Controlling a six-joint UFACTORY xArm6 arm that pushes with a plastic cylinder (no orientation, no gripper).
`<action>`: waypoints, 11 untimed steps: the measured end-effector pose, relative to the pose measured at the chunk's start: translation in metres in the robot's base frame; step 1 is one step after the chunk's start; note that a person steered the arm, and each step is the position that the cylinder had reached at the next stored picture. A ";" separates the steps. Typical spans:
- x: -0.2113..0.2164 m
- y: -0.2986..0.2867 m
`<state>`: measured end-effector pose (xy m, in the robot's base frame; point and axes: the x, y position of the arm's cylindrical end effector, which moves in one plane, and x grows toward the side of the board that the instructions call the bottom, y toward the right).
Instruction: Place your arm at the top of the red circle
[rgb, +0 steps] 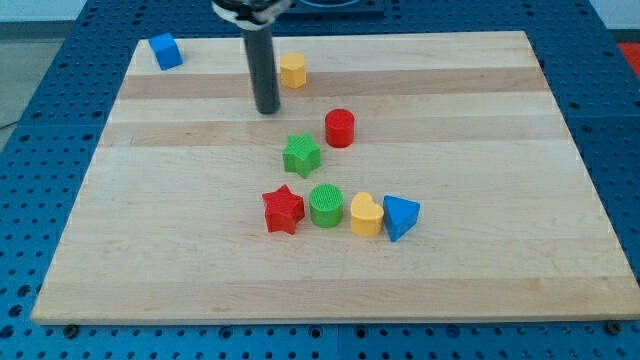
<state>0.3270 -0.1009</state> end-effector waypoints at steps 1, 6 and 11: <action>-0.031 0.021; -0.046 0.001; 0.001 0.114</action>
